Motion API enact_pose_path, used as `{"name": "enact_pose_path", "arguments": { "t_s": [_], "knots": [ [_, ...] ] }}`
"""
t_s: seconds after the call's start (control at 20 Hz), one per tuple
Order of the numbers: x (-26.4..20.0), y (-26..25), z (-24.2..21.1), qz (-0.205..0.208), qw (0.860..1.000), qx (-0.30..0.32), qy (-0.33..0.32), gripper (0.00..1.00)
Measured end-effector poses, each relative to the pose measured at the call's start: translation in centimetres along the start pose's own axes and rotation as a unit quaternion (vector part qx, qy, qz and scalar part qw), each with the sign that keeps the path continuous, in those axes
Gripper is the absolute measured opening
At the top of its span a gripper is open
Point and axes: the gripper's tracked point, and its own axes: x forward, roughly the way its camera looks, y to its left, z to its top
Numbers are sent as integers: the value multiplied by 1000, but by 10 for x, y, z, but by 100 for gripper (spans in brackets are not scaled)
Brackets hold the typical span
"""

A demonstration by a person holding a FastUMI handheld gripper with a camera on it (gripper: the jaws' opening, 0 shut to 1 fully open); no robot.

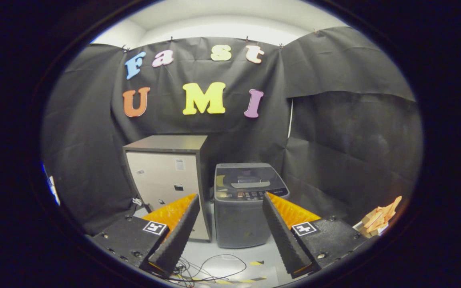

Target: Put the clothes into the washing machine and then close the washing machine lid.

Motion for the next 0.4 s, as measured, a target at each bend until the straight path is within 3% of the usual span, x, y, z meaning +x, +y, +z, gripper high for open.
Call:
{"name": "enact_pose_path", "arguments": {
  "t_s": [0.4],
  "knots": [
    [-12, 8, 9, 6, 1000, -6, -8, 99]
  ]
}}
